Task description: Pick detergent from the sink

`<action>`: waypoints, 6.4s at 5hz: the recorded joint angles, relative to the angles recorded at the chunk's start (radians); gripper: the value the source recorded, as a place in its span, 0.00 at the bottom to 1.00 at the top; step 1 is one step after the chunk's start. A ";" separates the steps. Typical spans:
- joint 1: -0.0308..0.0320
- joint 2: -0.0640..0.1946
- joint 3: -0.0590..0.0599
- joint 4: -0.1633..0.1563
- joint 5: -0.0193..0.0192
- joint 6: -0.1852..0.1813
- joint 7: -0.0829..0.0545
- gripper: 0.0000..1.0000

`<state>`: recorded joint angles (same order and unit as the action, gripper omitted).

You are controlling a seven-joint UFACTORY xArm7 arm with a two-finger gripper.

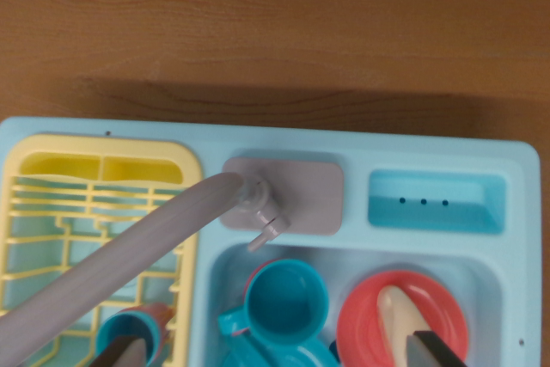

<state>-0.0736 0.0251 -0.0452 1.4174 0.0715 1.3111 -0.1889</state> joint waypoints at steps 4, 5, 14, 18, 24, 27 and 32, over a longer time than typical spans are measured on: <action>-0.0101 0.023 -0.012 -0.066 0.0157 -0.089 -0.061 0.00; -0.0101 0.023 -0.012 -0.066 0.0157 -0.089 -0.061 0.00; -0.0367 0.082 -0.043 -0.241 0.0568 -0.322 -0.223 0.00; -0.0469 0.105 -0.055 -0.308 0.0726 -0.411 -0.285 0.00; -0.0602 0.135 -0.070 -0.396 0.0933 -0.528 -0.366 0.00; -0.0640 0.144 -0.074 -0.420 0.0991 -0.561 -0.389 0.00; -0.0723 0.162 -0.084 -0.475 0.1119 -0.633 -0.440 0.00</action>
<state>-0.1459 0.1875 -0.1293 0.9428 0.1835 0.6778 -0.6285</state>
